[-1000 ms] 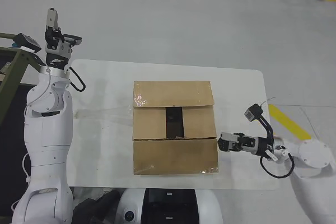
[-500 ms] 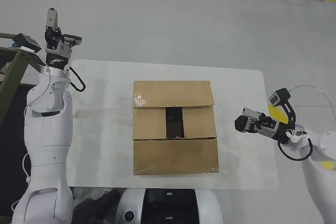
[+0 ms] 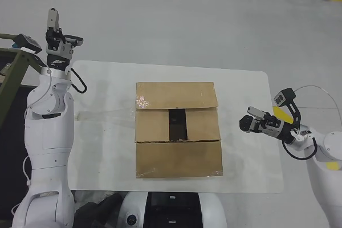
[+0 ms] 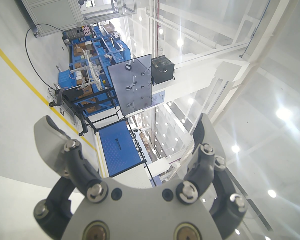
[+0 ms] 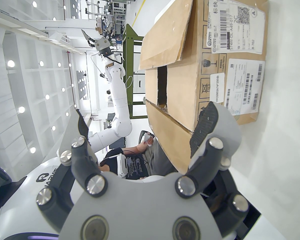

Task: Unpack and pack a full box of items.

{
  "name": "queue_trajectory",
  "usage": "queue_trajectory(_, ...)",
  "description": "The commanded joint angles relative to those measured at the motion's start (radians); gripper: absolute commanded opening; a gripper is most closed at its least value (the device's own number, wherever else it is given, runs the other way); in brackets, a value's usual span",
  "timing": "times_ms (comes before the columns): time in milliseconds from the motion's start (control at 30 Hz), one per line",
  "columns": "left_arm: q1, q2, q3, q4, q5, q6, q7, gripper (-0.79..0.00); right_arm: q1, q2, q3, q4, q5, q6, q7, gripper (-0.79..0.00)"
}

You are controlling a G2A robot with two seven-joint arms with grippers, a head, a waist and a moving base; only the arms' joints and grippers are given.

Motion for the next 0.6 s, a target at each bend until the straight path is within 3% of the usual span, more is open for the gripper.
queue_trajectory(0, 0.0, 0.0, 0.0, 0.0, 0.0, 0.0, 0.0, 0.0, 0.0, 0.0, 0.0, 0.0, 0.0, 0.0, 0.0, 0.0)
queue_trajectory(567, 0.015, 0.0, 0.008, -0.022, -0.018, 0.006, -0.03, 0.0, 0.0, 0.0, 0.0, 0.0, 0.0, 0.0, 0.0, 0.0)
